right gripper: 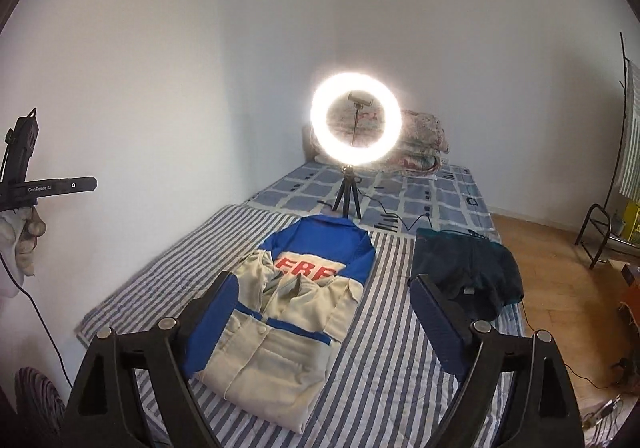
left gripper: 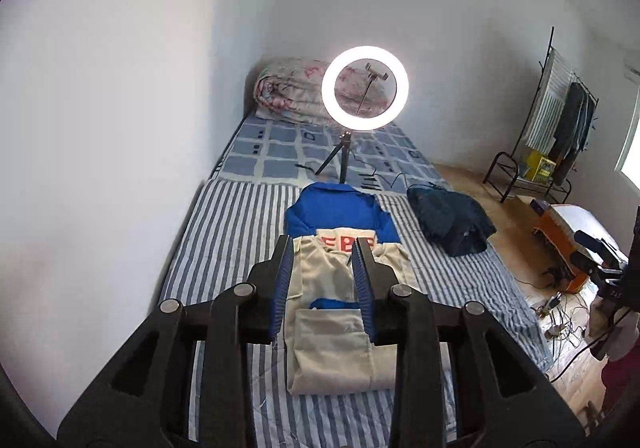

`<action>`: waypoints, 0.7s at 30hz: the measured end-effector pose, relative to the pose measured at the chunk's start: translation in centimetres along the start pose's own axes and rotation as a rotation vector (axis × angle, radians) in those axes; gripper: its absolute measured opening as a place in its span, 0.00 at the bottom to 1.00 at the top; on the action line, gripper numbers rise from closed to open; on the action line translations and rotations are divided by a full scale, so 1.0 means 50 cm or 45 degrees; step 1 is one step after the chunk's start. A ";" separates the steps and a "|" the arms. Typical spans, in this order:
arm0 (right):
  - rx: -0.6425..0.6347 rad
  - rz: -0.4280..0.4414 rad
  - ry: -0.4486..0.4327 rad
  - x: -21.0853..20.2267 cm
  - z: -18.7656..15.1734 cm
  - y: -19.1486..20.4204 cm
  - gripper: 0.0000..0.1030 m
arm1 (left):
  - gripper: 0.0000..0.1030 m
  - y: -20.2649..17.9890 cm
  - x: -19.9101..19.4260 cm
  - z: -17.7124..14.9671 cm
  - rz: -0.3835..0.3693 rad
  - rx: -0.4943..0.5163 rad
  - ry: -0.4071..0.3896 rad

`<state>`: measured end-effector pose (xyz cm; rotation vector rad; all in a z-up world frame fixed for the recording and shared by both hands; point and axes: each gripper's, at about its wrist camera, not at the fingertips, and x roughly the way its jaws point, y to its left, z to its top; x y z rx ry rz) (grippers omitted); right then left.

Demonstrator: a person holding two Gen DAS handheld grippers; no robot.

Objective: Fold large clothes
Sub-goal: 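Move both tools to the blue collar and close on it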

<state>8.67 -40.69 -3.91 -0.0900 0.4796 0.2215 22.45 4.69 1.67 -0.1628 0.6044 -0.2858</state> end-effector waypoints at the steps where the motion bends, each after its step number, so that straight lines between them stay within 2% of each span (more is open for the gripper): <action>1: 0.002 -0.002 -0.007 -0.006 0.021 -0.004 0.87 | 0.31 -0.002 -0.004 0.016 -0.005 0.004 -0.003; 4: 0.010 0.029 0.005 0.006 0.071 -0.018 0.86 | 0.50 -0.007 0.011 0.071 -0.020 0.027 0.003; 7: 0.054 0.059 0.036 0.055 0.108 -0.045 0.84 | 0.50 -0.009 0.082 0.112 -0.062 0.052 0.052; 9: 0.082 0.073 0.065 0.107 0.127 -0.066 0.83 | 0.50 -0.004 0.163 0.137 -0.063 0.054 0.100; 11: 0.097 0.086 0.094 0.181 0.142 -0.091 0.74 | 0.50 0.010 0.262 0.154 -0.080 0.040 0.157; 14: 0.126 0.091 0.157 0.320 0.146 -0.128 0.72 | 0.50 0.031 0.421 0.163 -0.108 0.025 0.248; 19: 0.150 0.079 0.305 0.582 0.108 -0.191 0.62 | 0.50 0.064 0.686 0.144 -0.103 0.051 0.390; 21: 0.172 0.070 0.365 0.677 0.080 -0.213 0.58 | 0.50 0.087 0.792 0.126 -0.106 0.020 0.452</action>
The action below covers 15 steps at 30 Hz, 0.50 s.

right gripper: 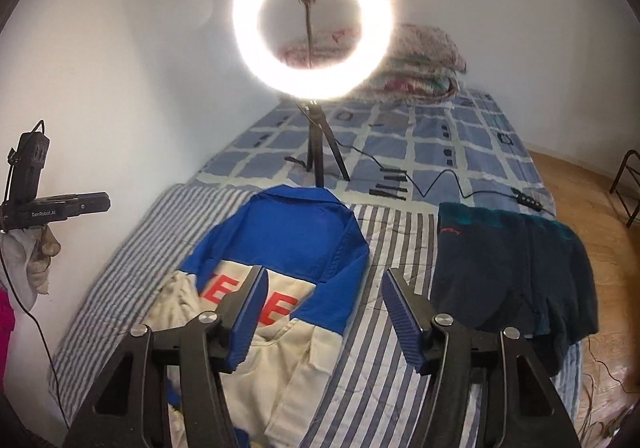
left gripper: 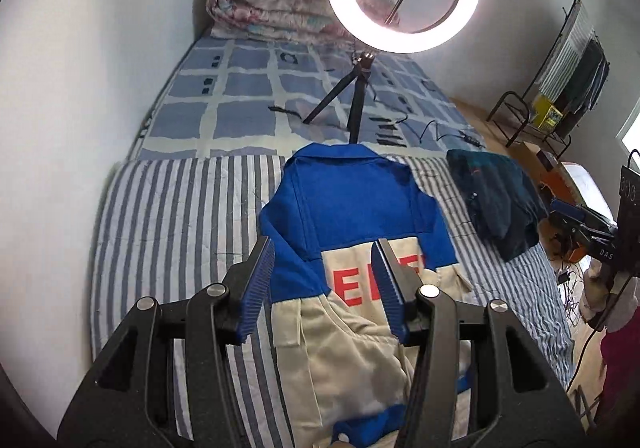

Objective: Fold large clothes
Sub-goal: 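Move both tools to the blue collar and close on it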

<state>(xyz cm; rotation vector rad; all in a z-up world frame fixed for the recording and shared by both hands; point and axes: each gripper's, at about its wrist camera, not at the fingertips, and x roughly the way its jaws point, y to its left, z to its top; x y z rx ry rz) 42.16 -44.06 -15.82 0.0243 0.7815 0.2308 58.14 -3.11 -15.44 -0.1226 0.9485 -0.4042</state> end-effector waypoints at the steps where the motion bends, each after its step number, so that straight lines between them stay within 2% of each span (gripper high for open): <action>1: 0.015 0.003 0.027 0.045 0.001 -0.014 0.56 | 0.50 0.014 0.046 0.006 -0.007 -0.023 0.029; 5: 0.044 0.024 0.115 0.202 0.005 -0.059 0.52 | 0.50 0.055 0.188 0.023 -0.007 -0.072 0.110; 8: 0.039 0.028 0.158 0.287 0.011 -0.083 0.52 | 0.50 0.076 0.280 0.044 -0.001 -0.075 0.158; 15: 0.082 0.051 0.200 0.447 0.034 -0.119 0.52 | 0.50 0.109 0.425 0.073 -0.012 -0.123 0.223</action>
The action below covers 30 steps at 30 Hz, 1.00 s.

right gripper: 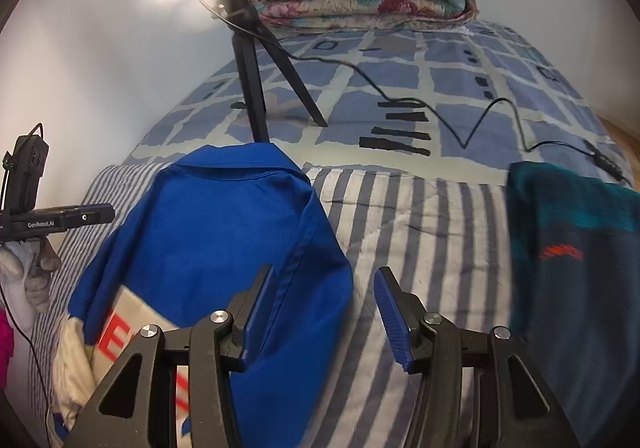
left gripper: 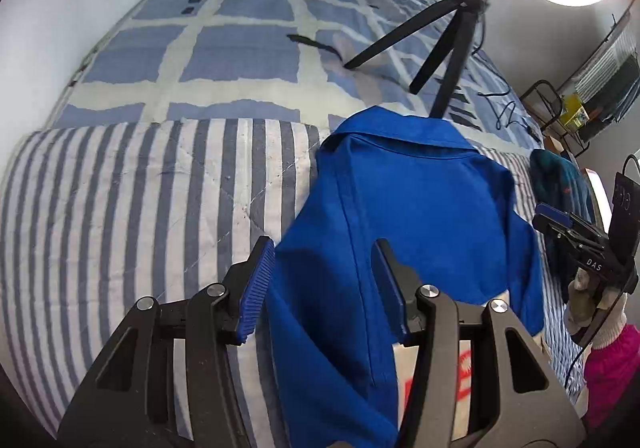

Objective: Fold large clothes
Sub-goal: 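Move both tools to the blue collar and close on it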

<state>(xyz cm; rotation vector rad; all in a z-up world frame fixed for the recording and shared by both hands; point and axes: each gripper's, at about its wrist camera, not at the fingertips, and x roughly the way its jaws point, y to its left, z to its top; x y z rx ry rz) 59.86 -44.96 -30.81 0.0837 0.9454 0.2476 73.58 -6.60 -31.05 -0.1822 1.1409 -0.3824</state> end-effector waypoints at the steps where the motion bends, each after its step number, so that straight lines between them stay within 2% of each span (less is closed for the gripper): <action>1: -0.001 -0.004 0.005 0.012 0.002 0.000 0.52 | 0.50 0.001 0.015 0.003 -0.004 0.003 0.013; 6: 0.010 0.027 0.035 0.072 0.005 0.000 0.52 | 0.50 -0.019 0.062 0.000 0.012 0.086 0.050; 9: -0.012 0.050 0.037 0.091 -0.003 0.013 0.53 | 0.43 -0.036 0.072 -0.004 0.035 0.139 0.036; 10: -0.026 0.034 0.033 0.097 -0.005 0.018 0.52 | 0.36 -0.040 0.072 -0.004 0.040 0.144 0.027; 11: -0.039 0.023 0.025 0.097 -0.007 0.022 0.49 | 0.26 -0.043 0.073 -0.004 0.039 0.144 0.022; 12: -0.042 0.026 0.021 0.098 -0.008 0.025 0.46 | 0.24 -0.046 0.074 -0.004 0.040 0.144 0.019; 13: -0.036 0.035 0.021 0.096 -0.008 0.025 0.35 | 0.19 -0.051 0.075 -0.006 0.053 0.155 0.014; 14: -0.027 0.044 0.025 0.095 -0.008 0.026 0.27 | 0.09 -0.058 0.075 -0.008 0.068 0.174 0.006; 15: -0.019 0.050 0.027 0.094 -0.007 0.027 0.23 | 0.07 -0.063 0.076 -0.008 0.083 0.190 0.000; 16: -0.025 0.048 0.026 0.092 -0.006 0.031 0.15 | 0.04 -0.070 0.076 -0.008 0.100 0.205 -0.008; 17: -0.042 0.037 0.023 0.090 -0.006 0.039 0.10 | 0.03 -0.077 0.070 -0.010 0.120 0.220 -0.024; 19: -0.081 0.010 0.005 0.082 -0.003 0.054 0.06 | 0.02 -0.084 0.054 -0.012 0.122 0.221 -0.058; 24: -0.084 0.029 -0.085 0.025 0.011 0.077 0.05 | 0.02 -0.094 -0.012 -0.018 0.099 0.206 -0.140; 30: -0.112 0.073 -0.182 -0.085 0.012 0.111 0.04 | 0.01 -0.113 -0.122 -0.046 0.074 0.220 -0.228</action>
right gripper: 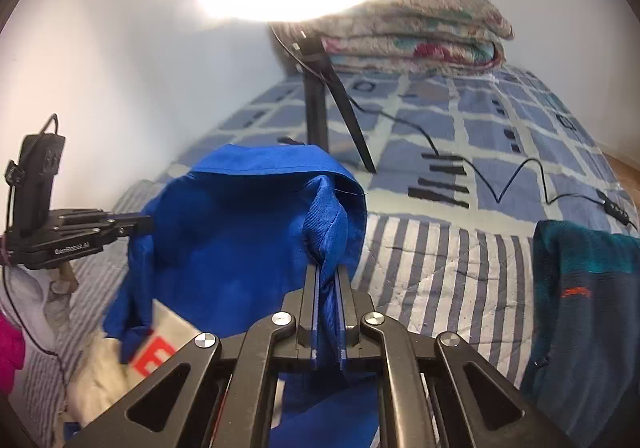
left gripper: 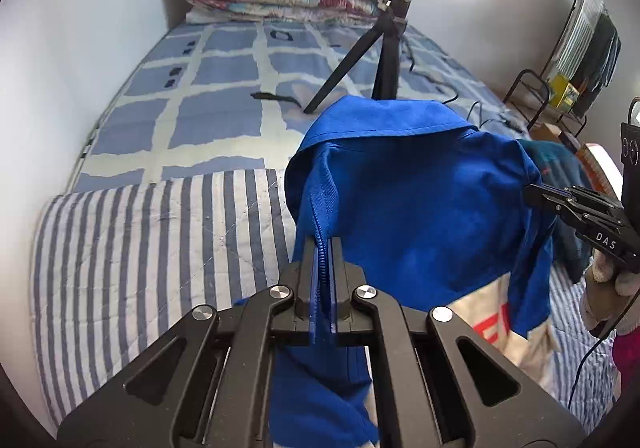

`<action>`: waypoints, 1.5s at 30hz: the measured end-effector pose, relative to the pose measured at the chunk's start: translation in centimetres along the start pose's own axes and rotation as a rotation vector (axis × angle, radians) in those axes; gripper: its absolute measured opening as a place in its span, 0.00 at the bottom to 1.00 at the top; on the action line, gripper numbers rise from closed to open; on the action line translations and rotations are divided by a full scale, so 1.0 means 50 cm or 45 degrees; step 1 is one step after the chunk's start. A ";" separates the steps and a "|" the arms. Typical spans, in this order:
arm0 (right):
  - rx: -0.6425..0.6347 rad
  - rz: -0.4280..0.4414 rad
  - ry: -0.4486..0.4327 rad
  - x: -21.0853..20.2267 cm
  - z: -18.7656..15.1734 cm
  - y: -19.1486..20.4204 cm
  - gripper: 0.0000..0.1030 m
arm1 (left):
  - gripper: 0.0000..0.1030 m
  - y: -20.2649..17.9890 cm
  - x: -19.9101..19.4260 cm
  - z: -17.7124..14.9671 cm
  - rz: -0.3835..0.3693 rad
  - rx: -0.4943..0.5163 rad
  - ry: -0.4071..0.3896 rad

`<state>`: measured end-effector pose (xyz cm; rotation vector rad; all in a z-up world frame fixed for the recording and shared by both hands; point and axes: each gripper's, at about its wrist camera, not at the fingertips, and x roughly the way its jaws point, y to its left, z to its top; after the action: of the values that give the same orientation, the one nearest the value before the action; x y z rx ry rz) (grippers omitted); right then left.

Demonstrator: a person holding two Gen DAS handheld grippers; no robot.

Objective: Fold large clothes
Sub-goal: 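Move both tools to the blue collar and close on it, then lift the collar with both tools and fold it over the hem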

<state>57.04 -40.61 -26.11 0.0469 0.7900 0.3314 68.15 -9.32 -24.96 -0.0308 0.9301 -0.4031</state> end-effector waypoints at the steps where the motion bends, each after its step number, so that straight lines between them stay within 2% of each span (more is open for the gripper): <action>1: -0.007 0.012 -0.015 -0.020 0.003 0.009 0.04 | 0.01 -0.003 -0.020 -0.003 -0.006 0.000 -0.013; 5: -0.039 0.057 -0.067 -0.102 0.007 0.048 0.04 | 0.01 -0.016 -0.125 -0.027 -0.016 0.003 -0.085; 10: -0.080 0.114 -0.126 -0.220 -0.019 0.093 0.03 | 0.01 -0.034 -0.265 -0.082 -0.049 -0.028 -0.164; 16: -0.132 0.152 -0.154 -0.359 -0.082 0.149 0.03 | 0.01 -0.071 -0.423 -0.178 -0.071 -0.025 -0.210; 20: -0.168 0.135 -0.137 -0.437 -0.146 0.191 0.03 | 0.01 -0.093 -0.502 -0.260 -0.094 -0.049 -0.228; 28: -0.165 0.125 -0.103 -0.534 -0.312 0.246 0.03 | 0.01 -0.119 -0.561 -0.450 -0.120 -0.092 -0.190; 35: -0.140 0.135 -0.025 -0.545 -0.494 0.295 0.03 | 0.01 -0.129 -0.572 -0.596 -0.093 -0.093 -0.106; 39: -0.147 0.102 0.019 -0.537 -0.573 0.315 0.02 | 0.00 -0.129 -0.557 -0.678 -0.083 -0.083 -0.014; 41: -0.150 0.095 0.051 -0.529 -0.600 0.317 0.00 | 0.00 -0.132 -0.537 -0.725 -0.075 -0.053 0.076; 45: -0.239 0.001 0.100 -0.520 -0.642 0.324 0.00 | 0.01 -0.135 -0.528 -0.772 -0.067 0.029 0.186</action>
<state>12.98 -35.96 -28.16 -0.1424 0.8339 0.4086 21.71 -0.68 -26.50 -0.0053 1.0705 -0.4695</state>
